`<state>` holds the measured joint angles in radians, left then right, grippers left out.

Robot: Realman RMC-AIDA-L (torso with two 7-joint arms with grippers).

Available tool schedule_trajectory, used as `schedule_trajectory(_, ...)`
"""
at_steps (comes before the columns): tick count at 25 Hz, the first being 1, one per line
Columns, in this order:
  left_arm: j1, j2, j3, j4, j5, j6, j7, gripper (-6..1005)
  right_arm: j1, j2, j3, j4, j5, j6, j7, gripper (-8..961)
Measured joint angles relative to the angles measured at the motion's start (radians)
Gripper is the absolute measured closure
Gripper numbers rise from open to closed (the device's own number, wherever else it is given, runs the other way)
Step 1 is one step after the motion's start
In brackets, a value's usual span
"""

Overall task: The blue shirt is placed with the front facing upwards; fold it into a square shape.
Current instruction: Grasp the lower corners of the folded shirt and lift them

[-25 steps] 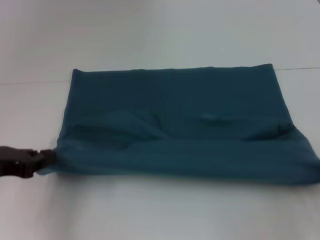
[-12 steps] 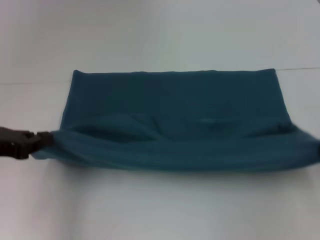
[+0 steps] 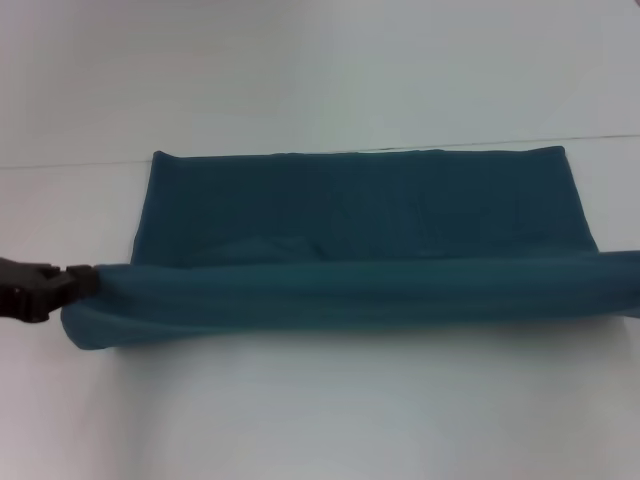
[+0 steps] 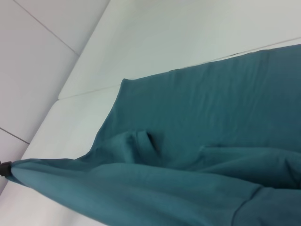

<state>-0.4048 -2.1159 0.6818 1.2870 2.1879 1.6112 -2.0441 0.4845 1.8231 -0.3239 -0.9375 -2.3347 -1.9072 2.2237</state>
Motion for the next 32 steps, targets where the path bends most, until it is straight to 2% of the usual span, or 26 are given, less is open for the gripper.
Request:
schedule_trajectory(6,0.037,-0.018,-0.002,-0.007,0.000,0.030,0.029,957,-0.028,0.032,-0.013,0.023,-0.006,0.017,-0.027,873)
schedule_trajectory(14,0.132,-0.045,-0.002,-0.005,-0.021,0.103,0.080,957,-0.103,0.042,-0.011,0.116,-0.011,0.022,-0.100,870)
schedule_trajectory(32,0.270,-0.056,-0.015,0.000,-0.043,0.211,0.109,957,-0.171,0.097,-0.015,0.145,-0.080,0.014,-0.154,863)
